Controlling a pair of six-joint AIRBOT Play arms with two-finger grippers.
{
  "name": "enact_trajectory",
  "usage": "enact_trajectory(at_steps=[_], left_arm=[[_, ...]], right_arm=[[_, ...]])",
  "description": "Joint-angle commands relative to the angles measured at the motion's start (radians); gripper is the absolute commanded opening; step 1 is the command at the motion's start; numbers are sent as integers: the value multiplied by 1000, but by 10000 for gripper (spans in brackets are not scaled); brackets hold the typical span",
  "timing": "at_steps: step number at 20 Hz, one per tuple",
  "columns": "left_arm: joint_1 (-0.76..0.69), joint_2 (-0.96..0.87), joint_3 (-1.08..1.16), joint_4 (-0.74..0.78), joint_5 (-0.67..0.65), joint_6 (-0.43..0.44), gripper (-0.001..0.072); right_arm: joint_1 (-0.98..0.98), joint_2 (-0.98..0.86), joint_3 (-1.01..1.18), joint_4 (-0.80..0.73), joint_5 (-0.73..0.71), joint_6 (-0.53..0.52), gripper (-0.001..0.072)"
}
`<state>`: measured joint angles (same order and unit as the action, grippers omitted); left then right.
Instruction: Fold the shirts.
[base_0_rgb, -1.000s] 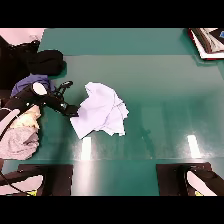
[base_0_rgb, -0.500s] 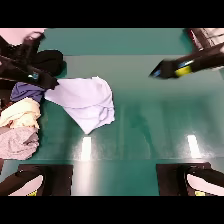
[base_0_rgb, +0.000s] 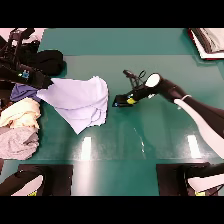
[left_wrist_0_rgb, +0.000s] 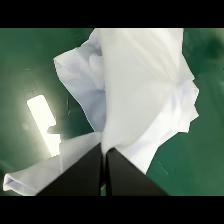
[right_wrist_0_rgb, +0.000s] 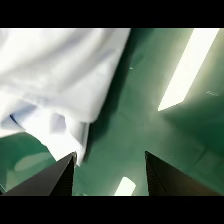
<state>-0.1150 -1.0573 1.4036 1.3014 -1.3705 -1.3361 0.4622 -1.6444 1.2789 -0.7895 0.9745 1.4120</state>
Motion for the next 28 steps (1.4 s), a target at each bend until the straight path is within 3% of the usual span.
enact_trajectory(at_steps=[1,12,13,15,16,20,23,28], left_arm=[[0,2,2,0,-10,-23,23],[0,2,2,-4,-9,-29,23],[0,2,2,-8,-9,-30,23],[0,2,2,-12,-13,-31,23],[0,2,2,-13,-17,-30,23],[0,7,81,5,2,-46,23],[0,15,296,1,37,-56,23],[0,15,635,-153,26,-55,23]], right_arm=[[51,-66,-7,100,-112,-10,503],[95,-93,-7,143,-244,-10,426],[109,-93,-7,143,-261,-10,366],[128,-92,-7,133,-280,-11,91],[128,-90,-7,132,-282,-13,19],[64,44,-7,-4,-214,-18,16],[-55,278,-7,-112,-133,-18,16],[-248,724,-7,-112,-49,-18,16]])
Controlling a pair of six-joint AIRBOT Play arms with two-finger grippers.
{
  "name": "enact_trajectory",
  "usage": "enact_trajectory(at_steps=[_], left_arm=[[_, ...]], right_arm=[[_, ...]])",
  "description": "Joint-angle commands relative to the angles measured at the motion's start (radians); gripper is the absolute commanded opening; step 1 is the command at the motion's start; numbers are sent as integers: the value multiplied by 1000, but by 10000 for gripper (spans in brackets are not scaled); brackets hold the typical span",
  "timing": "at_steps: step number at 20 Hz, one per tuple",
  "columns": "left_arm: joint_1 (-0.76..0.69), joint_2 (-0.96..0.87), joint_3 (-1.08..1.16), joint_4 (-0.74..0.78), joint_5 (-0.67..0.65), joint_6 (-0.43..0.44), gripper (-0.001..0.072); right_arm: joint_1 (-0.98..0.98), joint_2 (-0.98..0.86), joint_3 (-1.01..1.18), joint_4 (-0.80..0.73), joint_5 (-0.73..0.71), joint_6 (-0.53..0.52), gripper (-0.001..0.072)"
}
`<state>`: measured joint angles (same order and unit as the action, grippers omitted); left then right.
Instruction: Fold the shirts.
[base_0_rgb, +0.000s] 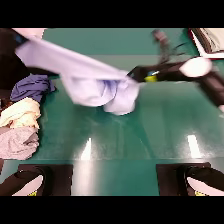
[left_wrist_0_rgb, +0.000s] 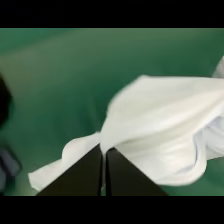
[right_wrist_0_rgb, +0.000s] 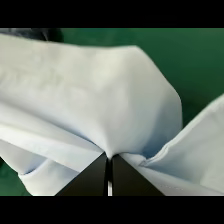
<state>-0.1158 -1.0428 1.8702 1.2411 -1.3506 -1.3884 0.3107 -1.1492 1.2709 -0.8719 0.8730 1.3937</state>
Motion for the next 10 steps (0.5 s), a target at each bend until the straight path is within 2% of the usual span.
enact_trajectory(at_steps=[1,4,6,8,10], left_arm=[[1,1,208,-167,8,0,23],[1,1,229,-438,15,18,23],[1,0,229,-530,10,35,23],[1,0,221,-487,-4,35,23],[1,0,160,-373,-39,34,23]], right_arm=[[-121,313,1,-29,51,1,16],[-173,477,35,-31,60,2,16],[-209,515,104,-67,110,34,15],[-250,486,187,-101,206,65,15],[-288,409,257,-98,357,116,15]])
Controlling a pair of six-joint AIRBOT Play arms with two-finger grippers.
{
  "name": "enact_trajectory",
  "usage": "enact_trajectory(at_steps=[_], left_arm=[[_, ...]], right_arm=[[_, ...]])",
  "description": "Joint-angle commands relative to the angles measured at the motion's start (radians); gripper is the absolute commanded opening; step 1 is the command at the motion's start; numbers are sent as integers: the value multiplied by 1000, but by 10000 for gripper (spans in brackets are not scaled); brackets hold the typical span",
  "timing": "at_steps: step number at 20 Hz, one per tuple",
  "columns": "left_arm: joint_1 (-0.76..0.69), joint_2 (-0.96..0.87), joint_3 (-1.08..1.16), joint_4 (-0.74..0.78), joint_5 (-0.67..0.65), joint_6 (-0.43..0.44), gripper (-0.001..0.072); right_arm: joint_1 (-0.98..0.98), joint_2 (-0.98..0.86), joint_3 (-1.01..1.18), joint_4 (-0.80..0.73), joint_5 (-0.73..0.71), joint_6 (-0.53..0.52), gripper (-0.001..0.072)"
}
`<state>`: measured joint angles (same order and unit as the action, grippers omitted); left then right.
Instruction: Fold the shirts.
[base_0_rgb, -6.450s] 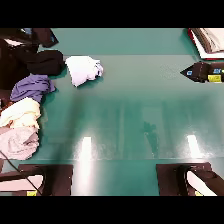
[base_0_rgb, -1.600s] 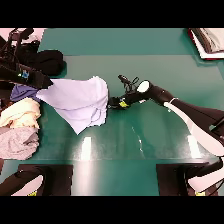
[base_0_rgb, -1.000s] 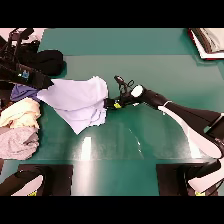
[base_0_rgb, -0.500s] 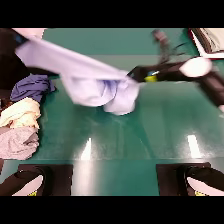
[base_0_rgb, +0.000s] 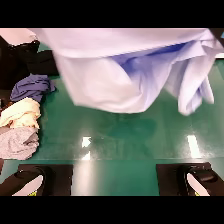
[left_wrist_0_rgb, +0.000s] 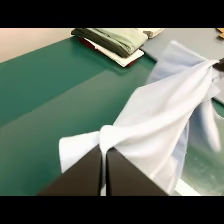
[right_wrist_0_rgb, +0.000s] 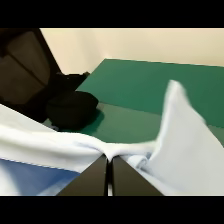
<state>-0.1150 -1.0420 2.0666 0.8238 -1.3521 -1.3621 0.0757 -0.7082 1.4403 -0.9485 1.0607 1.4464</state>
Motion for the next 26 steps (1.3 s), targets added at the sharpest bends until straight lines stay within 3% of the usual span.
enact_trajectory(at_steps=[1,3,6,8,11,12,13,14,15,16,18,20,23,26], left_arm=[[0,-2,-85,109,-65,5,23],[0,-14,-217,234,-103,-1,23],[0,-47,-476,317,-92,0,23],[0,-92,-648,322,-2,1,24],[1,-202,-761,329,185,-15,25],[1,-237,-751,327,217,-37,212],[1,-261,-732,328,233,-62,508],[1,-271,-709,337,243,-75,591],[1,-272,-686,359,243,-74,581],[1,-272,-661,403,236,-75,534],[1,-270,-641,488,192,-80,535],[1,-273,-671,504,120,-80,534],[1,-270,-839,472,124,-109,535],[1,-270,-1050,318,207,-122,535]], right_arm=[[-55,-84,110,-23,251,100,15],[-46,-181,99,-21,367,116,16],[-6,-311,-19,-21,399,115,17],[13,-401,-105,-22,351,87,18],[7,-522,-171,-21,168,50,19],[-9,-565,-163,-18,122,50,24],[-28,-603,-140,-13,113,45,148],[-53,-644,-99,-10,132,45,467],[-82,-677,-53,-9,170,45,550],[-112,-700,-3,-7,218,45,550],[-164,-711,60,7,284,32,539],[-206,-684,85,11,314,11,471],[-242,-621,84,11,321,2,471],[-249,-571,84,11,324,-1,472]])
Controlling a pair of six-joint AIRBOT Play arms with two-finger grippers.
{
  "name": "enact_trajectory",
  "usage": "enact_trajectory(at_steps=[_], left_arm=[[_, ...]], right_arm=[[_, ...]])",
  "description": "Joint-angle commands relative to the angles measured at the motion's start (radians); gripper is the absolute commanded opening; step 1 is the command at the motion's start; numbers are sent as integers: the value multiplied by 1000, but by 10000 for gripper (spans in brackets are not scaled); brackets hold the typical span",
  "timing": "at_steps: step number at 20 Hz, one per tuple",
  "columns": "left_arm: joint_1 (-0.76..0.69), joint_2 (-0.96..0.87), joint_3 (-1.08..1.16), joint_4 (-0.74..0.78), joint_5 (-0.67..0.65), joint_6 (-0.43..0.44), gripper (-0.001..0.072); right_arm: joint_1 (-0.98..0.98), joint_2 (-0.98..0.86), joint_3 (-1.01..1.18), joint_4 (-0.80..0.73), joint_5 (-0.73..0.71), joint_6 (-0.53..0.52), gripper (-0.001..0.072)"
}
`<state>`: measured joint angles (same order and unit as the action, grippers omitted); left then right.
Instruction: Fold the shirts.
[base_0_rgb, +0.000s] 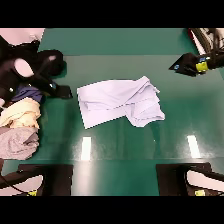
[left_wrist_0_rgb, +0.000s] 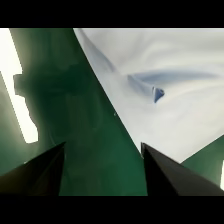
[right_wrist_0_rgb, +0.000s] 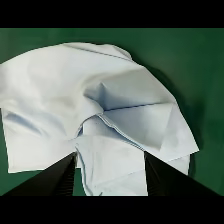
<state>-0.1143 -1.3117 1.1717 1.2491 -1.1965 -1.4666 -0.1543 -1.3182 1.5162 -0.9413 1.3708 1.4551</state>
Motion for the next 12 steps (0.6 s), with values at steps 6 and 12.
enact_trajectory(at_steps=[6,12], left_arm=[[0,0,-380,-307,182,47,535],[0,0,-421,-397,232,87,535]], right_arm=[[-18,74,8,5,13,-9,472],[-18,74,8,6,17,-9,472]])
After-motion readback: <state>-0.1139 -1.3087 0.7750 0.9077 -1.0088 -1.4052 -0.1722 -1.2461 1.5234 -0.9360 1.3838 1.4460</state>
